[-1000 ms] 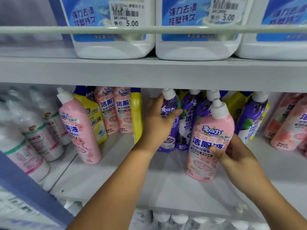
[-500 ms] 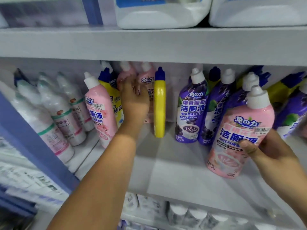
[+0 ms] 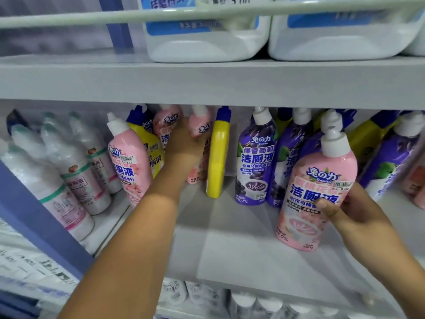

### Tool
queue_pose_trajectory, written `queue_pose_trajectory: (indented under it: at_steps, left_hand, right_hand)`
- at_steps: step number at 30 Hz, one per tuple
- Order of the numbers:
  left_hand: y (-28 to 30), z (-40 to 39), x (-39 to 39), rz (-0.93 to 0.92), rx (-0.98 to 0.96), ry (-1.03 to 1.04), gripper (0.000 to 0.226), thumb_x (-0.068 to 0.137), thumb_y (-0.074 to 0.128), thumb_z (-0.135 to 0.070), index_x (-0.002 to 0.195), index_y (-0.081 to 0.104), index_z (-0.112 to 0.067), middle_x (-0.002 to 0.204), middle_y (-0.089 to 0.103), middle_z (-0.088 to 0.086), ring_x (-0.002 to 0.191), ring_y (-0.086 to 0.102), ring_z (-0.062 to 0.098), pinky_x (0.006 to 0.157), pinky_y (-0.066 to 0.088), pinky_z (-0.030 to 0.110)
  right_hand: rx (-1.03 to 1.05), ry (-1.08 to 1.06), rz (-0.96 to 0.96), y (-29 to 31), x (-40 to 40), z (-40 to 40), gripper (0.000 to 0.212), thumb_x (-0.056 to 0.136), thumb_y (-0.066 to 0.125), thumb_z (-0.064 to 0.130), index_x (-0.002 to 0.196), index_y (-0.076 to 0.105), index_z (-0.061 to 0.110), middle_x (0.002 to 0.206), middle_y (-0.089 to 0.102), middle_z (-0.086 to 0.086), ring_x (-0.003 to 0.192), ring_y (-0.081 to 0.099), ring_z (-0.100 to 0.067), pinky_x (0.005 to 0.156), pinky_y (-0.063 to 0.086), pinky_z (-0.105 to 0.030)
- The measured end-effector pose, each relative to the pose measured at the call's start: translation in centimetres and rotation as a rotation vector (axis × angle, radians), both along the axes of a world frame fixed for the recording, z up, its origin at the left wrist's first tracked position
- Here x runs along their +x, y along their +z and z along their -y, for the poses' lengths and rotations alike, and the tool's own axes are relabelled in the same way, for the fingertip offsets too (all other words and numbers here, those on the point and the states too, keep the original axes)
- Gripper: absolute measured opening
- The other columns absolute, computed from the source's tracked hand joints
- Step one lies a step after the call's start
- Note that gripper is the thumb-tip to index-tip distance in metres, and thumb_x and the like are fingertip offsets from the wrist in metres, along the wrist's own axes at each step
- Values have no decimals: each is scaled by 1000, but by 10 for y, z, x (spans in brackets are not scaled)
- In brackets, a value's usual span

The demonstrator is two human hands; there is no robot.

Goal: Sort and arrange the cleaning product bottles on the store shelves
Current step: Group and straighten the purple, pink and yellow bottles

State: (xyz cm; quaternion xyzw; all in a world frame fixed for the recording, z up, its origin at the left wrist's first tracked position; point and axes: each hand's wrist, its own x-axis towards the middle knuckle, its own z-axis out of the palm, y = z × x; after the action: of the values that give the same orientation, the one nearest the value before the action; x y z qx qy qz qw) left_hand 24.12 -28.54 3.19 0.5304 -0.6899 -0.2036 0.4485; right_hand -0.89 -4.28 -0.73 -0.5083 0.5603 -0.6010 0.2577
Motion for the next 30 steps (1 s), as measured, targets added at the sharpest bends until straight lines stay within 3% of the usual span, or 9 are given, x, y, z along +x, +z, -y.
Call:
queue_pose_trajectory:
  at_steps: [2, 6, 9, 16, 20, 23, 26, 28, 30]
  left_hand:
    - [-6, -20, 7, -76, -76, 52, 43, 89, 71, -42, 126, 57, -26, 111, 69, -10, 97, 63, 13, 77, 44, 27]
    - [-5, -75, 26, -249, -127, 115, 36, 87, 74, -41, 119, 60, -34, 101, 72, -15, 98, 69, 11, 89, 56, 35]
    - [1, -118, 35, -317, -107, 39, 30, 87, 78, -34, 113, 63, -36, 99, 74, -14, 94, 71, 9, 87, 58, 39]
    - [-16, -154, 22, -456, 128, -252, 44, 76, 87, -25, 114, 67, -37, 105, 77, -10, 100, 73, 10, 87, 58, 32]
    - [-26, -160, 12, -365, 139, -264, 51, 78, 85, -18, 107, 62, -52, 101, 75, -24, 92, 70, -6, 77, 56, 13]
    - [-44, -166, 9, -316, 181, -251, 49, 75, 87, -13, 105, 61, -41, 94, 72, -33, 85, 69, -10, 69, 55, 10]
    - [-58, -169, 5, -388, 184, -251, 45, 76, 84, 0, 105, 62, -28, 93, 73, -30, 81, 70, -7, 71, 57, 15]
    - [-62, -169, -2, -437, 223, -289, 46, 76, 82, 3, 106, 64, -27, 92, 76, -24, 80, 72, -4, 72, 58, 16]
    - [-65, -170, -13, -509, 266, -357, 47, 75, 81, 3, 106, 66, -28, 95, 79, -15, 83, 74, 1, 73, 59, 17]
  right_hand:
    - [16, -9, -7, 2, 0, 0, 73, 58, 74, 84, 116, 66, 40, 116, 75, 11, 105, 71, -5, 83, 57, -19]
    - [25, -6, 25, -1, -1, 2, 77, 56, 75, 84, 118, 65, 39, 118, 75, 7, 109, 70, -12, 90, 58, -34]
    - [33, 0, 19, -3, -2, 3, 77, 60, 75, 81, 122, 63, 36, 121, 73, 6, 111, 70, -13, 92, 59, -39]
    - [32, 58, 49, -2, 2, 7, 63, 67, 76, 75, 118, 63, 40, 121, 73, 7, 112, 69, -12, 89, 58, -29]
    - [50, 84, 94, -2, -1, 7, 46, 79, 74, 38, 122, 63, 26, 119, 74, 4, 112, 70, -16, 92, 58, -35]
    - [104, 75, 93, -5, -2, 6, 43, 79, 78, 14, 119, 64, 22, 114, 76, 2, 108, 71, -20, 89, 60, -34]
    - [120, 32, 112, -7, -3, 4, 43, 77, 81, 12, 117, 65, 21, 112, 77, 0, 108, 71, -25, 90, 60, -38]
    - [118, 3, 120, -7, -4, 0, 45, 75, 84, 16, 116, 66, 20, 112, 77, -3, 108, 71, -27, 94, 58, -47]
    - [114, -51, 129, -6, -8, -8, 42, 78, 82, 6, 116, 66, 17, 110, 77, -6, 106, 72, -28, 96, 57, -52]
